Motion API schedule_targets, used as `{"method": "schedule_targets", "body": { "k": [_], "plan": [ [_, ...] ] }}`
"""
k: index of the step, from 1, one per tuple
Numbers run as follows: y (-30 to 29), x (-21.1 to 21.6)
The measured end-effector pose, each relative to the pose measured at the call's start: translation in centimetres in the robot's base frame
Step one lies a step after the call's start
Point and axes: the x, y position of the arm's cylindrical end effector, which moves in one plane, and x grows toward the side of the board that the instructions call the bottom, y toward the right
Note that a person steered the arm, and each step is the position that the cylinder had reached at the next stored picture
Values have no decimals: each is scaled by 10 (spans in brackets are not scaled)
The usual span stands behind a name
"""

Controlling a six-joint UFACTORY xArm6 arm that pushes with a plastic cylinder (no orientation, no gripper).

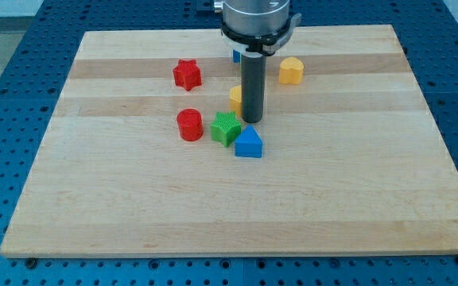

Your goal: Push the blue triangle closer to the yellow hexagon

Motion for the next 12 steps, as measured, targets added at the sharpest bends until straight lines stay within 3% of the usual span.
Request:
{"method": "schedule_targets", "body": {
  "k": [4, 6, 10, 12],
  "plan": [
    [17, 55],
    [17, 107],
    [-7, 83],
    [-13, 103]
  ]
}}
